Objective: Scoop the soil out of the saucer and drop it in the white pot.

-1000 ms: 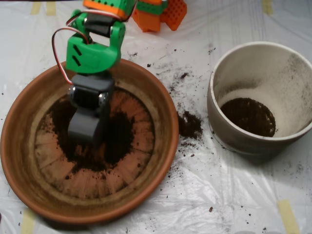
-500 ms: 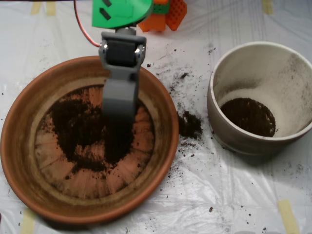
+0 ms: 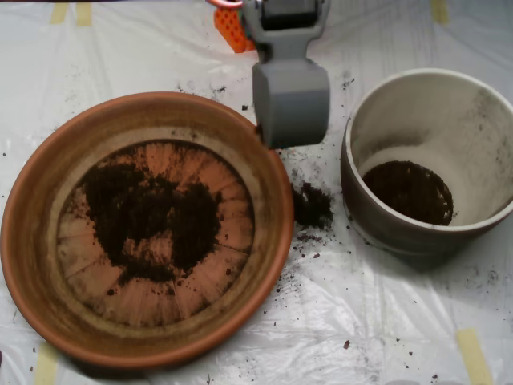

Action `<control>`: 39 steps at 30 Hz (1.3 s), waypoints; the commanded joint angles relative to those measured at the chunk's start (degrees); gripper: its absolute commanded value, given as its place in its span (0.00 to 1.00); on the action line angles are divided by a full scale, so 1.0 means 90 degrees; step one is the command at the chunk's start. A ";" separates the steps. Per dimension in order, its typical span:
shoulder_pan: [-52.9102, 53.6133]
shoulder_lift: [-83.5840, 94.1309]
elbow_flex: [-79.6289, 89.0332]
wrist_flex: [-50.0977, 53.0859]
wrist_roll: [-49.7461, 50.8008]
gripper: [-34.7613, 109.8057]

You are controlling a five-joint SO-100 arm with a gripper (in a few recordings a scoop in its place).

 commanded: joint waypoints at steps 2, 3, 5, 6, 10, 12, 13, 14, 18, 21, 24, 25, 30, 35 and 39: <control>-0.0879 -0.0166 -0.1182 0.0381 0.0029 0.24; -0.1084 -0.0283 -0.1318 0.0469 -0.0020 0.24; -0.1484 -0.0586 -0.1670 0.0684 -0.0176 0.24; -0.1670 -0.0801 -0.1943 0.0889 -0.0254 0.24; -0.2227 -0.1689 -0.3379 0.1855 -0.0518 0.24; -0.2383 -0.2080 -0.4043 0.2314 -0.0596 0.24; -0.2451 -0.2207 -0.4268 0.2510 -0.0615 0.24; -0.2510 -0.2334 -0.4453 0.2695 -0.0625 0.24; -0.2666 -0.2529 -0.4707 0.3193 -0.0654 0.34; -0.2715 -0.2539 -0.4648 0.3281 -0.0625 0.38; -0.2764 -0.2637 -0.4668 0.3418 -0.0654 0.49; -0.2764 -0.2686 -0.4668 0.3447 -0.0654 0.50; -0.2725 -0.2705 -0.4521 0.3457 -0.0654 0.55; -0.2754 -0.2822 -0.4512 0.3506 -0.0625 0.56; -0.2734 -0.2939 -0.4502 0.3545 -0.0576 0.55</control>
